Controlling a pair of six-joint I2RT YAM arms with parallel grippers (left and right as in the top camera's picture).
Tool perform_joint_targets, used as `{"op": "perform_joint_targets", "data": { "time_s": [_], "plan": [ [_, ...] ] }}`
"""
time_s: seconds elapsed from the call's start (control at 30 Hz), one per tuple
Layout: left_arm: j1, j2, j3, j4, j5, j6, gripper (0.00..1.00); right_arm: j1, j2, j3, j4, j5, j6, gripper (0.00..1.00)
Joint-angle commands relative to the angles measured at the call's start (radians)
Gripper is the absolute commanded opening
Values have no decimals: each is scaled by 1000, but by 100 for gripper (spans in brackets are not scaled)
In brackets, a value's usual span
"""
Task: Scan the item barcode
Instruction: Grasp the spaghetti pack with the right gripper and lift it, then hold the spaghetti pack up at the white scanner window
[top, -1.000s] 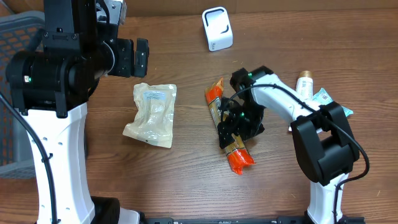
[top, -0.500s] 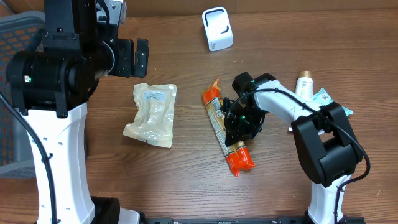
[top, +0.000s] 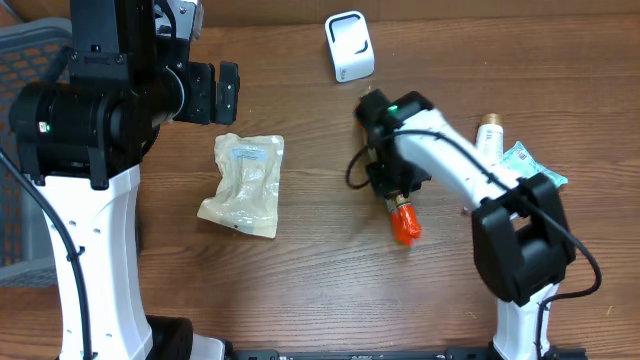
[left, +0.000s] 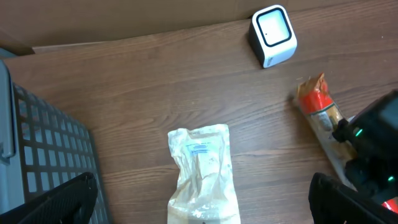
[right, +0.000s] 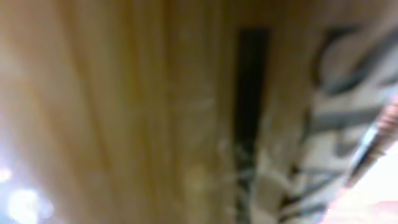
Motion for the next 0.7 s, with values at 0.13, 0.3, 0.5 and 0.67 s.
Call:
{"op": "perform_joint_targets", "data": {
  "time_s": [0.13,0.3,0.5,0.67],
  "plan": [
    [-1,6,4,2,-2,-6,99,223,27,-31,26,362,134,14],
    [-1,6,4,2,-2,-6,99,289,67,-33,61,359,135,57],
    [-1,6,4,2,-2,-6,100,288,59,24,37,306,122,84],
    [-1,6,4,2,-2,-6,100,286,60,7,30,195,73,84]
  ]
}}
